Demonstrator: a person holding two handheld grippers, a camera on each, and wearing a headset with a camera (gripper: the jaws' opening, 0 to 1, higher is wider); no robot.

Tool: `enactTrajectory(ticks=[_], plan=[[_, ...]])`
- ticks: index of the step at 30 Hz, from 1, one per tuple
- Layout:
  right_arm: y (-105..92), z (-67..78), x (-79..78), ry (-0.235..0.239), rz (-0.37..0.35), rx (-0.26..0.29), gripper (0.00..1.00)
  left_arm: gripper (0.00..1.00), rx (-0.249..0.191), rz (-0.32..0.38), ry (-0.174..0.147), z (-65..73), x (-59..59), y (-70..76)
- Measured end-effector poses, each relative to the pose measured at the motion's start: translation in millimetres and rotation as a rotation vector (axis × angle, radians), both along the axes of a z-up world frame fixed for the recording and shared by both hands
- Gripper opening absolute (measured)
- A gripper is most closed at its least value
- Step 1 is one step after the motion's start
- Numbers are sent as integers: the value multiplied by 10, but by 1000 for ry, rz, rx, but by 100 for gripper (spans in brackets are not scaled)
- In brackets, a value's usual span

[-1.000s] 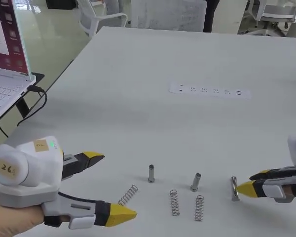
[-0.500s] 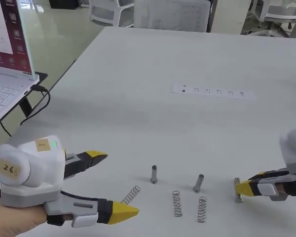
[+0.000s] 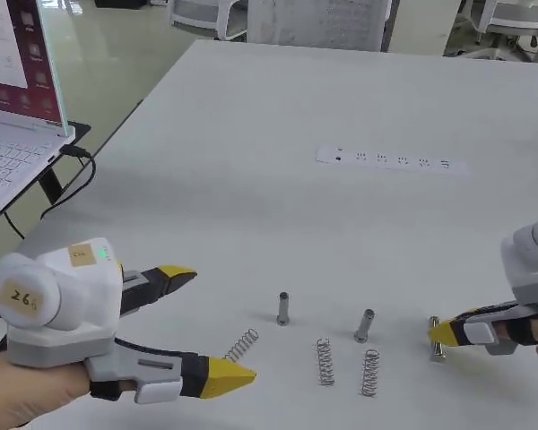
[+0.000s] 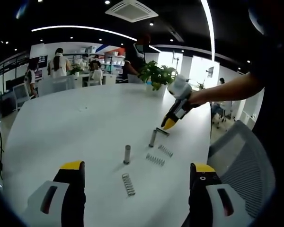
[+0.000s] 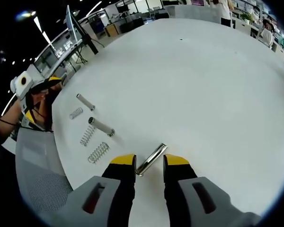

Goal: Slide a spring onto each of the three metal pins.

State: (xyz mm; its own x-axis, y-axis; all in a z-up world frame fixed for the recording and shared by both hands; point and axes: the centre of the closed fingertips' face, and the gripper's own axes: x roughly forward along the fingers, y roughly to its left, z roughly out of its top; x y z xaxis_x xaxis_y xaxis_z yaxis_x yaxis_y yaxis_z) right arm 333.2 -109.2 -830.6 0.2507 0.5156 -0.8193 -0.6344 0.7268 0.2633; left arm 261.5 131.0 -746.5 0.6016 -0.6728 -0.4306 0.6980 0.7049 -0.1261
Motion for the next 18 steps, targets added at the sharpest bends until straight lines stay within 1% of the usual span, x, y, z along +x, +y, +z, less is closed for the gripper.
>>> enactTrajectory(ticks=[2,5,8,11,18], plan=[[-2,-10,26,1,-15,1,21,90,2,-3,0,-7,-5,0],[-3,-26,37,13,-24,2,20,93,4,-5,2,-18,-9,-5],[-5,-35,53,16,-26,-1,20,95,19,-8,4,-49,-14,5],[-4,-37,59,18,-30,-1,20,98,15,-13,18,-73,-25,-1],[4,-57,80,28,-40,-8,19,98,24,-18,34,-127,-36,9]])
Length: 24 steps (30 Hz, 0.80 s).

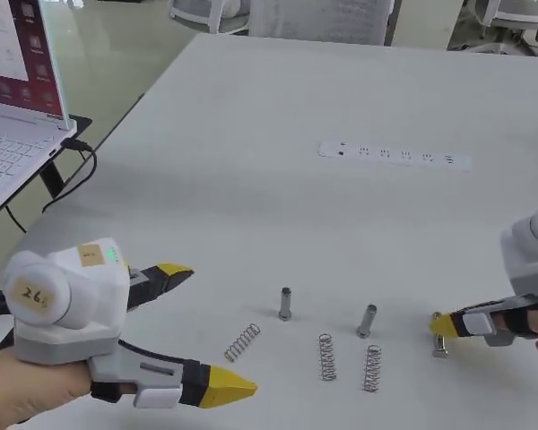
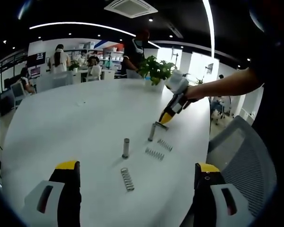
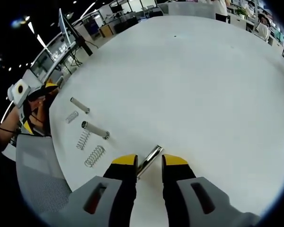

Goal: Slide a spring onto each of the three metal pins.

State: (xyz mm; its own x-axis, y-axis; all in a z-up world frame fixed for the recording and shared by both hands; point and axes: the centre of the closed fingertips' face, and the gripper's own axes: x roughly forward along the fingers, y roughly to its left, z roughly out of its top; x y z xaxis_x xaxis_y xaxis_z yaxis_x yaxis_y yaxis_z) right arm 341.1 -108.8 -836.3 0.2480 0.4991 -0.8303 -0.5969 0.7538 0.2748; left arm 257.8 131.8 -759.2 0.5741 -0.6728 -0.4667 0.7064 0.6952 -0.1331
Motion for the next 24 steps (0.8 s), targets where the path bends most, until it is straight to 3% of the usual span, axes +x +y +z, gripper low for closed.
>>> enactTrajectory(ticks=[7,24], plan=[[5,-52,-2,32,-14,-18,16,98,-9,6,-7,25,24,-1],[17,-112,32,29,5,-86,11,95,-15,14,-6,20,27,5]])
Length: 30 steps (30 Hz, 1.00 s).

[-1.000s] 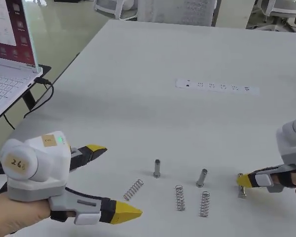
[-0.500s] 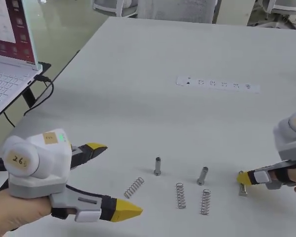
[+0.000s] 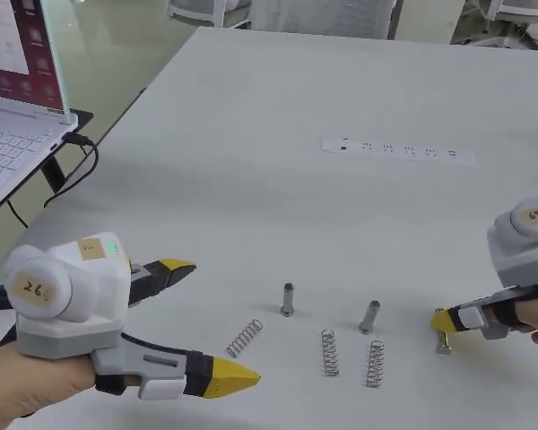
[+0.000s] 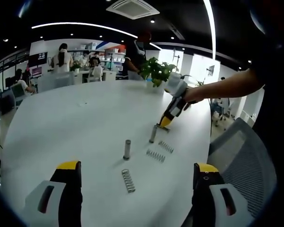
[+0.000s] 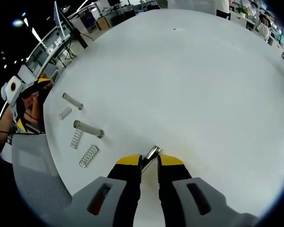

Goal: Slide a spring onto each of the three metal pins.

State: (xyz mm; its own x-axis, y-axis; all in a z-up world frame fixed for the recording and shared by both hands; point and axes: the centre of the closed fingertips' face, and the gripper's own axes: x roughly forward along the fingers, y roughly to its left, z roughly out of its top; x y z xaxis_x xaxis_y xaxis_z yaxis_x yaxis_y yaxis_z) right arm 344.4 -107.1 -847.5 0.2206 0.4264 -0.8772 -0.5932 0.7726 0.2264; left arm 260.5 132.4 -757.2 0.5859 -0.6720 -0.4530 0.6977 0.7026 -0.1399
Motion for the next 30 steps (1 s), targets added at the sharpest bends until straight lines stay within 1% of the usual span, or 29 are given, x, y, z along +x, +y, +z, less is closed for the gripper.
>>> enactTrajectory(ticks=[10,16,23,30], plan=[[-8,-18,-1,-1,5,-38,10,95,-5,-1,-1,0,0,-9],[-16,-17,1,-3,0,-51,8,95,-6,-2,3,-8,-13,-14],[-35,-18,9,-4,-5,-68,6,94,-5,-3,1,2,-7,-6],[-46,-15,13,-15,29,-88,5,94,-6,-6,2,-4,-10,-6]])
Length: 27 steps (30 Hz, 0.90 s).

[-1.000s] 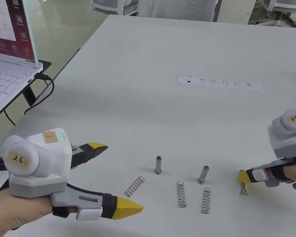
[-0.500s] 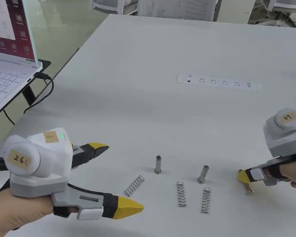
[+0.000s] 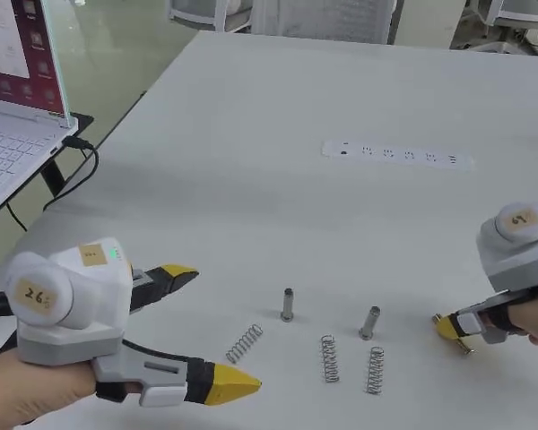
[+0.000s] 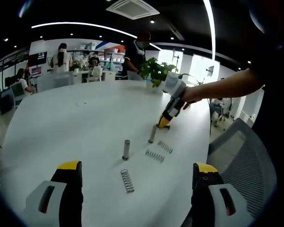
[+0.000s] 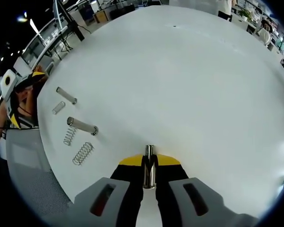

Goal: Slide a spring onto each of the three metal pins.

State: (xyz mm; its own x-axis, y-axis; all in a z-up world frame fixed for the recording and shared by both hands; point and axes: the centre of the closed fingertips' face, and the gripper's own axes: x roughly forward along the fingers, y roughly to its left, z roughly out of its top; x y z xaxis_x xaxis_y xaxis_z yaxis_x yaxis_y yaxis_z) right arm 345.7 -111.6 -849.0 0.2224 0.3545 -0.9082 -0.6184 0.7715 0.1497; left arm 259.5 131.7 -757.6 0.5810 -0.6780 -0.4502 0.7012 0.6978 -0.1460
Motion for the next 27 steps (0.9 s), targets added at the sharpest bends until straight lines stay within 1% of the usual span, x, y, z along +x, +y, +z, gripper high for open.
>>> enactTrajectory(ticks=[2,6,11,19,23,27], plan=[[-3,0,5,-9,13,-3,5,94,-1,0,-1,2,3,4],[-15,-4,17,-10,24,0,5,94,-2,3,0,3,11,4],[-51,-13,21,-15,26,16,5,94,-4,2,-2,8,20,-4],[-52,30,52,-30,10,56,5,93,-5,-5,0,6,25,-39],[-48,64,35,-37,-4,87,5,93,-7,-5,-2,12,32,-52],[-54,93,11,-51,-10,101,5,93,-6,-6,-5,15,33,-54]])
